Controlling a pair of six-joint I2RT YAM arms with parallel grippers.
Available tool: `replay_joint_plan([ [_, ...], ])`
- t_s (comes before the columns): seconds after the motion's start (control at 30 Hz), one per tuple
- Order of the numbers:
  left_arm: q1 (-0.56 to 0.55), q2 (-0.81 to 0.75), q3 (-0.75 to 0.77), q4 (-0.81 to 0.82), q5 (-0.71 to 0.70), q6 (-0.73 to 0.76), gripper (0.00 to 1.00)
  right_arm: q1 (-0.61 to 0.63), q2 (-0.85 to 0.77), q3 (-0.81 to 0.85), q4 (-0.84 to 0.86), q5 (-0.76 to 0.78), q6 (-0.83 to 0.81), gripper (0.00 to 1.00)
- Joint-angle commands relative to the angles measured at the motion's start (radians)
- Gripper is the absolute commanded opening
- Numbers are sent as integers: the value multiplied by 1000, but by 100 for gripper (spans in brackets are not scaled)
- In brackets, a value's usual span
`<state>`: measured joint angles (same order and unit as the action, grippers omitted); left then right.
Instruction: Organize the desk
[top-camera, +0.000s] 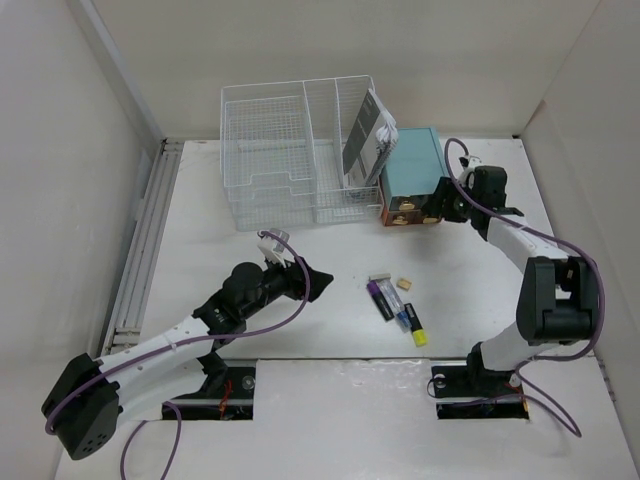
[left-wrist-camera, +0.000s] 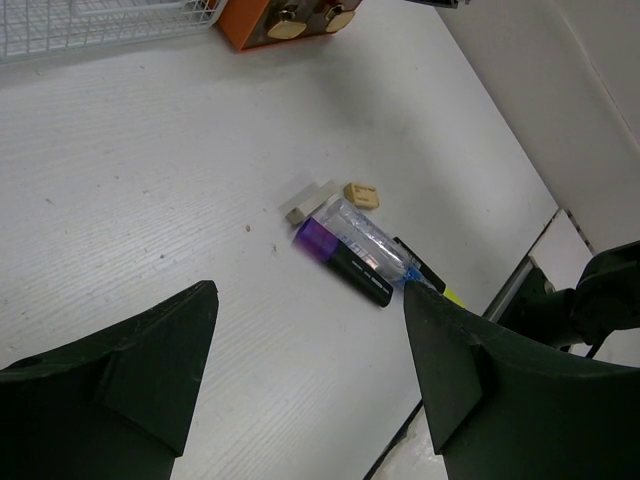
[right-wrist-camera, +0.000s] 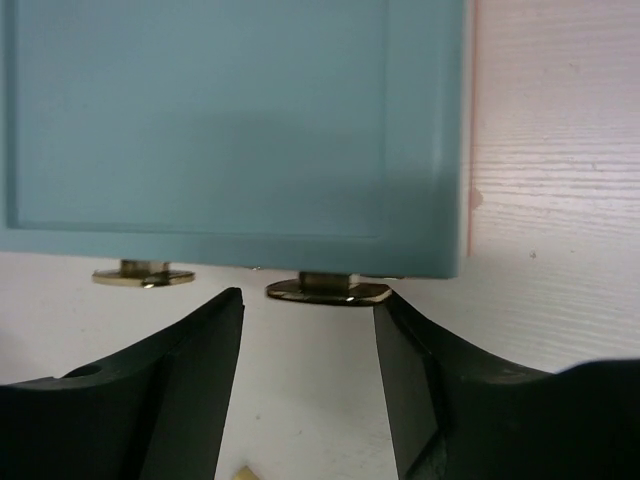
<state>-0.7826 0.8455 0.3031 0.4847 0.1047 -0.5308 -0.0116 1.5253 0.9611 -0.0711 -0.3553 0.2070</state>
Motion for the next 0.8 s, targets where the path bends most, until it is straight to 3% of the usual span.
replay_joint_plan([
  [0.0,5,-13,-7,60,16,-5,72,-2,32,86,131,50,45,60],
  [0.33,5,-22,-16,51,7,-5,72,-11,7,59,160,84,54,60],
  [0.37,5,-13,-16,51,7,-5,72,-11,7,59,160,84,54,59],
  [0.4,5,-13,-16,51,7,-5,72,-11,7,59,169,84,54,45],
  [0.5,5,-22,-16,51,7,-5,72,-11,7,59,169,75,54,25],
  [0.77,5,-59,-7,9,-2,5,72,-21,-151,-82,99,15,-23,25],
])
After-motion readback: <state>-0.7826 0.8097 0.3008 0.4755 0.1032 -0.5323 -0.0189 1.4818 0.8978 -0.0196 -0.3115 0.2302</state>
